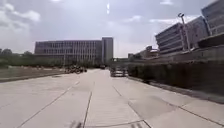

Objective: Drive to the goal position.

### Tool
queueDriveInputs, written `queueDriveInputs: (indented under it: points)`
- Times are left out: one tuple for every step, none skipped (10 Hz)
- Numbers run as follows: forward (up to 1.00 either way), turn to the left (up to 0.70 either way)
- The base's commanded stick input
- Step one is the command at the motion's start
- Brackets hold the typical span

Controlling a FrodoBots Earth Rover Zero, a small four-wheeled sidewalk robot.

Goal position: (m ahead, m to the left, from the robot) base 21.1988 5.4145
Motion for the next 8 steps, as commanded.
queueDriveInputs:
  points:
    - [0.70, 0.35]
    - [0.70, 0.35]
    - [0.70, 0.31]
    - [0.70, 0.22]
    - [0.70, 0.08]
    - [0.70, 0.04]
    - [0.70, 0.04]
    - [0.72, 0.04]
